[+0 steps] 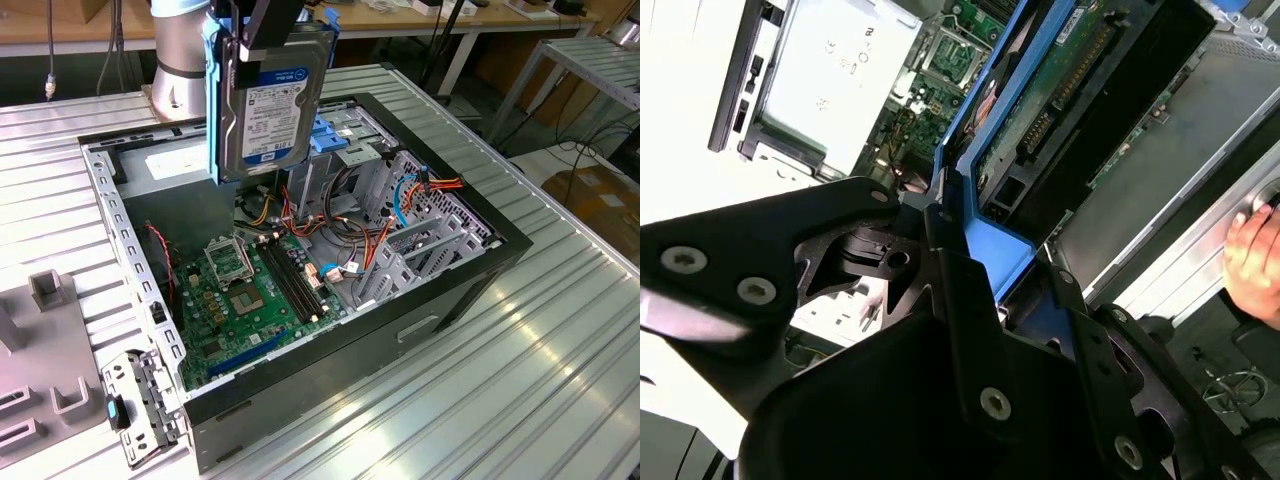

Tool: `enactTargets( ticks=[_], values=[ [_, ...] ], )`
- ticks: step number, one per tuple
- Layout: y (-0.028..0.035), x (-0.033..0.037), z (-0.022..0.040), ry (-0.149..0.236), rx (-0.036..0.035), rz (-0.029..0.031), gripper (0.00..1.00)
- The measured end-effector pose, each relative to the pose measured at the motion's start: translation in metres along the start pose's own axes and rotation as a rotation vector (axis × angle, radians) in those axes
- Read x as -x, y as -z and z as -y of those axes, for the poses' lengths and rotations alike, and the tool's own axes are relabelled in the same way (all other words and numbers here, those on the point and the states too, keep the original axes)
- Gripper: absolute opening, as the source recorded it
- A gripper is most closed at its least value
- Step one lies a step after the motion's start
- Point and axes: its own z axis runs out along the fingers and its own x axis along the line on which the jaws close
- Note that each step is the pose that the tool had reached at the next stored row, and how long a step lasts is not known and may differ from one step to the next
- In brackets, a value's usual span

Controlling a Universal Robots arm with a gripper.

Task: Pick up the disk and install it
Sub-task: 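Insert the disk into the insertion slot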

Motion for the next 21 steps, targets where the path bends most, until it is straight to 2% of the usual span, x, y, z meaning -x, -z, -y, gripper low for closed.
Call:
enactTargets(
  ticks=[21],
  values=[
    [0.0,-0.0069,0.0012,0.0,0.0,-0.0001,0.37]
  ],
)
